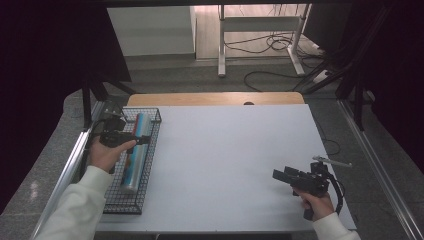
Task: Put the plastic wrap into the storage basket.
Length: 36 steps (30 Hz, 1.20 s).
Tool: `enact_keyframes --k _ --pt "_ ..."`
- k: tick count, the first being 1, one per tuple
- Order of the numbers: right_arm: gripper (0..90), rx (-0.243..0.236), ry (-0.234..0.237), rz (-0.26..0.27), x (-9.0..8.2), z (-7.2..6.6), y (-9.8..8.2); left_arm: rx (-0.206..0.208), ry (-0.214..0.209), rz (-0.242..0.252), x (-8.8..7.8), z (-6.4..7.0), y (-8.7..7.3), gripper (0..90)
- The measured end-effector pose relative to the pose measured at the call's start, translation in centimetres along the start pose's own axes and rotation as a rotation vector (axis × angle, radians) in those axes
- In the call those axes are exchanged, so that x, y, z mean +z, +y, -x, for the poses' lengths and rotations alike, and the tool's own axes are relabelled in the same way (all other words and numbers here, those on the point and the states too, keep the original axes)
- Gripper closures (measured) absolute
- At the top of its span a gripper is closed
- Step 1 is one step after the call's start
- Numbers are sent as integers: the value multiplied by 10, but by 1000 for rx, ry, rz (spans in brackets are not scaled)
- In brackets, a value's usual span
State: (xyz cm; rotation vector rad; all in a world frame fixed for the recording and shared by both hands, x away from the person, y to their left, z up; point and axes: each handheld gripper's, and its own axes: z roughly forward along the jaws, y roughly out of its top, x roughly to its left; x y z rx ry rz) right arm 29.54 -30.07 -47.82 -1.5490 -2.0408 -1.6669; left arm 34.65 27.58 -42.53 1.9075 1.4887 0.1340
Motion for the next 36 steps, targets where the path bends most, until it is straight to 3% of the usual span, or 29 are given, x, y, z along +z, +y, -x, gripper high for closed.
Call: enact_keyframes --k 4,8,14,20,28,36 --pt "108 -33 -37 -22 0 0 0 44 -41 28 -10 14 -15 130" --pt "107 -89 -87 -60 1 1 0 92 -46 28 -14 28 -34 137" --pt "113 -154 -124 -97 2 1 -1 155 -20 31 -20 44 -57 154" --pt "113 -210 -152 -129 4 0 -3 260 10 -5 -25 66 -83 154" --pt "113 -256 -165 -156 6 -2 -6 310 -15 15 -22 87 -104 154" --pt "118 -280 -175 -157 5 -3 -6 317 -22 13 -14 90 -103 154"
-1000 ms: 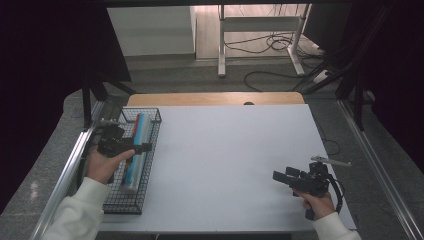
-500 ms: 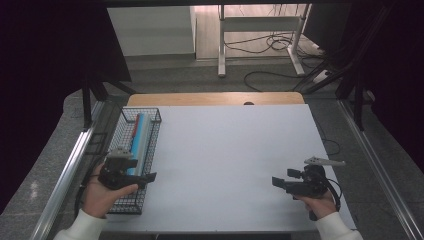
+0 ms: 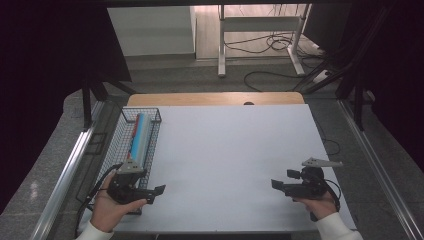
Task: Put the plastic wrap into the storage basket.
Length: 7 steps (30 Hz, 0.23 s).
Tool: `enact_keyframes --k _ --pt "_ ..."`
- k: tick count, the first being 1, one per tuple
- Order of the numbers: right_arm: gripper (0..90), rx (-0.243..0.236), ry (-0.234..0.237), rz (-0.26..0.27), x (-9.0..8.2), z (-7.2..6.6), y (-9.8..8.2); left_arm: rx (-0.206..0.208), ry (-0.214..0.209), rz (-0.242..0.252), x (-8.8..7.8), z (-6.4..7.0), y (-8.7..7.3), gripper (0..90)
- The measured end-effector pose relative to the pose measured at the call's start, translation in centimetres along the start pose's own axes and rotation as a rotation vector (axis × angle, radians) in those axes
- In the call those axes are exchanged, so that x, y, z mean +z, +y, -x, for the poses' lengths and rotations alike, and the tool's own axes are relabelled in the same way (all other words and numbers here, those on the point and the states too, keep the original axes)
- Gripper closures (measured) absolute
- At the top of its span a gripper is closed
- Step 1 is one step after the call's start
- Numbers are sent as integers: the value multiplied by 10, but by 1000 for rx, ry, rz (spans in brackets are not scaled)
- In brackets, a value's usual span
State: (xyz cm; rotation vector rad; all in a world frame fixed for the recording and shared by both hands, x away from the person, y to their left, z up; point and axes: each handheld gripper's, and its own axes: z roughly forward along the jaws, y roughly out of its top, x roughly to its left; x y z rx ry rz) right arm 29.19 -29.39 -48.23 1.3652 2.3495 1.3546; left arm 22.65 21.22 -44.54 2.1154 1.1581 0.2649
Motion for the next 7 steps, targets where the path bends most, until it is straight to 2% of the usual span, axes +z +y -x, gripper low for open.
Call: enact_keyframes --k 7 --pt "118 -32 -14 3 -2 -1 -1 -7 -1 9 0 -2 1 153"
